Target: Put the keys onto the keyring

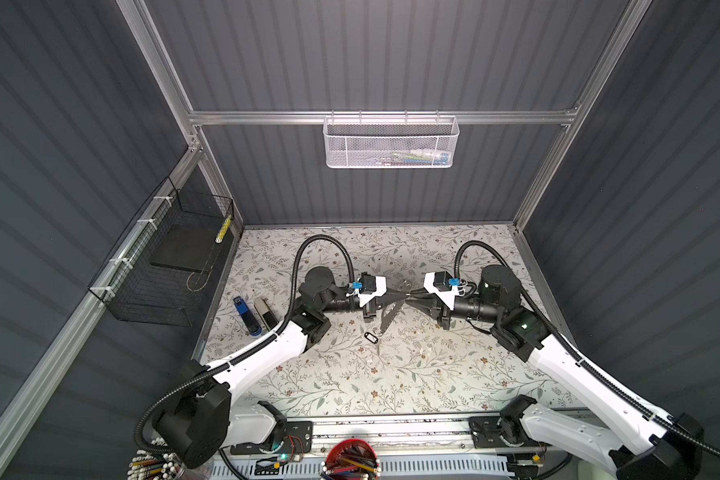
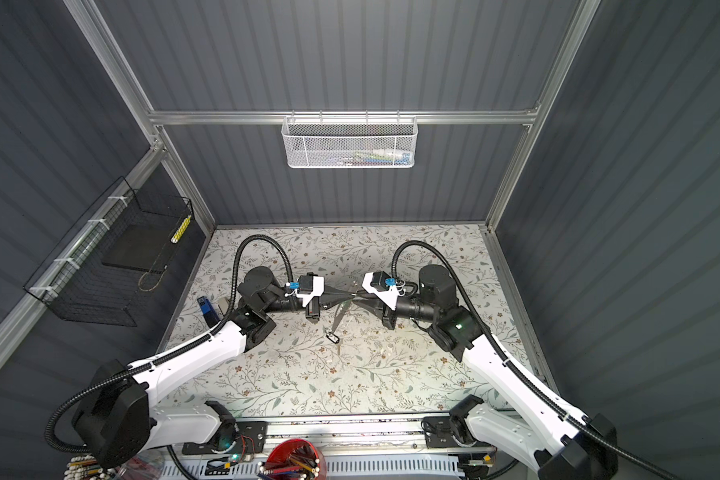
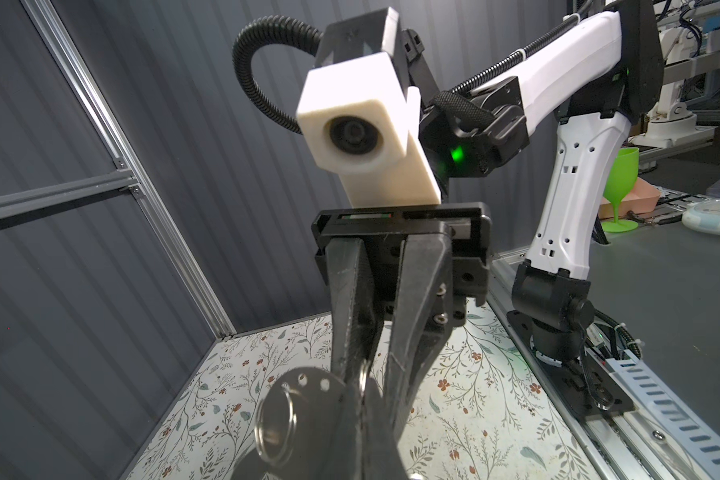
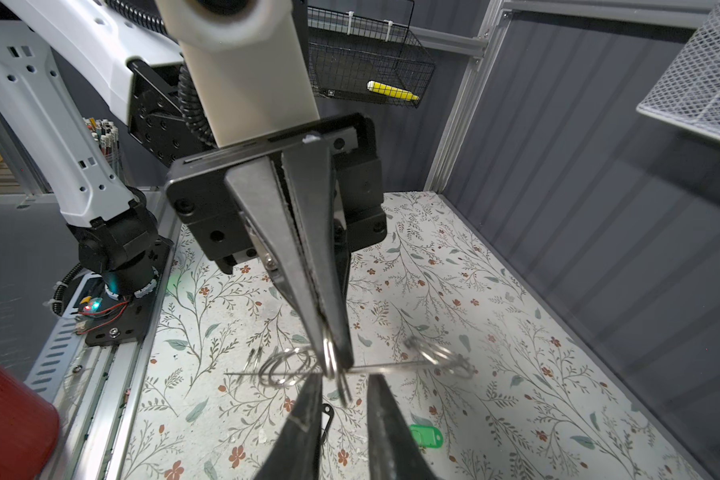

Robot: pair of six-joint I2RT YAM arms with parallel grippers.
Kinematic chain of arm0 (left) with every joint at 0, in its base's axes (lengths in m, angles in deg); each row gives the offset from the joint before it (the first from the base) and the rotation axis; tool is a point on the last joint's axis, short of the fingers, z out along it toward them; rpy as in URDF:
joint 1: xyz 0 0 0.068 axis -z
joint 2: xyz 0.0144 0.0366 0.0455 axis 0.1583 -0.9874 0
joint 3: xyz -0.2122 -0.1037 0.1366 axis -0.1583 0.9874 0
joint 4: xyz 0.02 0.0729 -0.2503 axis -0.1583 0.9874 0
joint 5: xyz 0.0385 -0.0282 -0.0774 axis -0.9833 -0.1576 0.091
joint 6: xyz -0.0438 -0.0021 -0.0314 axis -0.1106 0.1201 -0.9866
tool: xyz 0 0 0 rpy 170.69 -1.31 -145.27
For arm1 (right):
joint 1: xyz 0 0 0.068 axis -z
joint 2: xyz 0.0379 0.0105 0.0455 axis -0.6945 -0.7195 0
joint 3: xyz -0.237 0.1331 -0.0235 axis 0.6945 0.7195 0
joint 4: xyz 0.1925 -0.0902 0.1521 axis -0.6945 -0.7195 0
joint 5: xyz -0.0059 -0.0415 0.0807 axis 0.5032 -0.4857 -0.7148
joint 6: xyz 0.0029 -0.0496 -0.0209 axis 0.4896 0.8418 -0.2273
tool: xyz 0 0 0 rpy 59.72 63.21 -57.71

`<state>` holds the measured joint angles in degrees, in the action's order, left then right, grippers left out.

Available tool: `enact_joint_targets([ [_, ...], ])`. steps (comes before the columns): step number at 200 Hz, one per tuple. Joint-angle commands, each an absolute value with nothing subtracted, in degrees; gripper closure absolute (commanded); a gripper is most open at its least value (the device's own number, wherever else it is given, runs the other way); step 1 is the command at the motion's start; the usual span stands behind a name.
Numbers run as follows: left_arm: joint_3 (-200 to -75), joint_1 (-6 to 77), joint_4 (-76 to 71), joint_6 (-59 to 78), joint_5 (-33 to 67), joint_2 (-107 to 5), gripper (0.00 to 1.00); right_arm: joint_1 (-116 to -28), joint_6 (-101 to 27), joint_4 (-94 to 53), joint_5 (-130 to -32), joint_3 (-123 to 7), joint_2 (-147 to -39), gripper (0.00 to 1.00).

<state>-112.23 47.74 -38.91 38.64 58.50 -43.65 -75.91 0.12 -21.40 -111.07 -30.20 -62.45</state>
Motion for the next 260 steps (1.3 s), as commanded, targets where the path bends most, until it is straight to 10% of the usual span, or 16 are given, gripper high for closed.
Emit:
enact_joint_targets([
  [1,-112.95,47.96,-40.79,37.72,60.29,-44.07,1.00,-75.84,-0.60,-19.61,-112.43,-31.61,-62.42,0.81],
  [181,-116.12,47.96,-27.00,46.22,61.46,-44.30,1.00,-75.80,-0.17,-23.03,-113.56,-32.99,-63.18,1.00],
  [260,-129.44,47.75,17.16,75.55,48.96,-40.58,0.67,-75.71,4.38,-42.88,-106.83,-38.63,-66.52,1.00],
])
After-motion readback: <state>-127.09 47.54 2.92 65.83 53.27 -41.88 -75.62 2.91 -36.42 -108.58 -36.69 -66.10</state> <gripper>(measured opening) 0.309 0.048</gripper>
